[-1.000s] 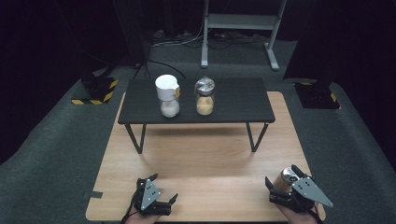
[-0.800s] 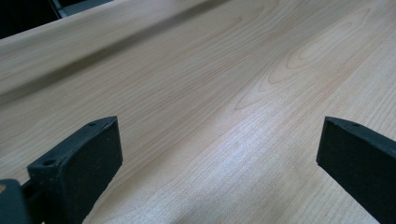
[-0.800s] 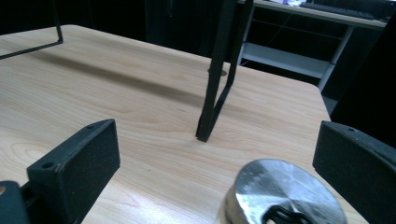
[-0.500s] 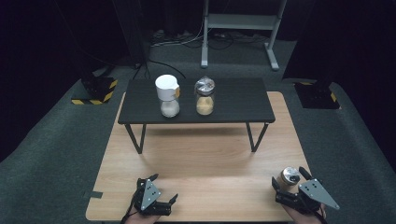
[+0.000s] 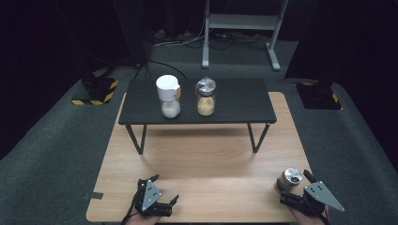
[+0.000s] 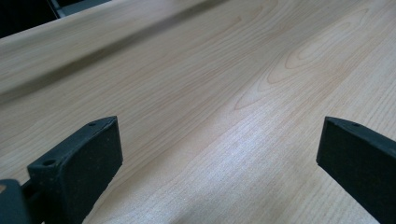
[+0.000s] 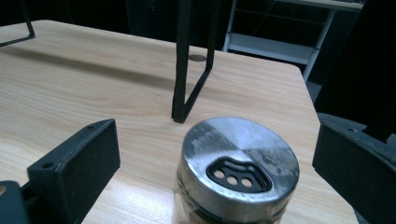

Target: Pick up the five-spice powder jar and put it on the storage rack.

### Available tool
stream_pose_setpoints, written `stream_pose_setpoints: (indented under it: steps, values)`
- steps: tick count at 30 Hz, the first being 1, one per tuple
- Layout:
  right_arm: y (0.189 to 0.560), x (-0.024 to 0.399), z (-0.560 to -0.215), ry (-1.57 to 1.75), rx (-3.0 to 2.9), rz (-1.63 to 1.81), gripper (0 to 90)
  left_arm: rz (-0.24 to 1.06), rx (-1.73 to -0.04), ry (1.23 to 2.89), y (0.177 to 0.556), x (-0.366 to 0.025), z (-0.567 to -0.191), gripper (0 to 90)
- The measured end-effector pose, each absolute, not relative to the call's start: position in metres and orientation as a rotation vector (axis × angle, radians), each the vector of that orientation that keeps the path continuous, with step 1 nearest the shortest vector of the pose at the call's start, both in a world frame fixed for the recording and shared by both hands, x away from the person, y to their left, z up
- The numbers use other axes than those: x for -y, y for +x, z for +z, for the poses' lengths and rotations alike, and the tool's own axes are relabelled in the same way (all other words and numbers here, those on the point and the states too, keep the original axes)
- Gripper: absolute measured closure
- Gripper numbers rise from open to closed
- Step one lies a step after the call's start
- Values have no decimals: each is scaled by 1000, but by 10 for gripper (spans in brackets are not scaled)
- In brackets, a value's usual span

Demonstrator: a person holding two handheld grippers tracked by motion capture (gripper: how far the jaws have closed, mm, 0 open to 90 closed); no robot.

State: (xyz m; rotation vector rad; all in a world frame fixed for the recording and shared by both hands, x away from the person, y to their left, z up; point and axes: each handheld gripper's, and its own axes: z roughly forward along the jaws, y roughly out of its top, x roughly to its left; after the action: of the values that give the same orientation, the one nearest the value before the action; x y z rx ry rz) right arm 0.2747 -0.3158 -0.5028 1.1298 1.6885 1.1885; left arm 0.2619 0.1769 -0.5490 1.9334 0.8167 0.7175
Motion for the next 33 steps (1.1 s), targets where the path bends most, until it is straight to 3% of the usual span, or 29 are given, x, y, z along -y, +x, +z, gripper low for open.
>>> stream_pose_setpoints:
  steps: [27, 33]
  values:
    - [277, 327, -523, 1205, -1622, 1288, 309, 721, -816, 1936, 262, -176, -549, 6]
    - [277, 328, -524, 1206, -1612, 1301, 328, 724, -816, 1936, 262, -176, -549, 6]
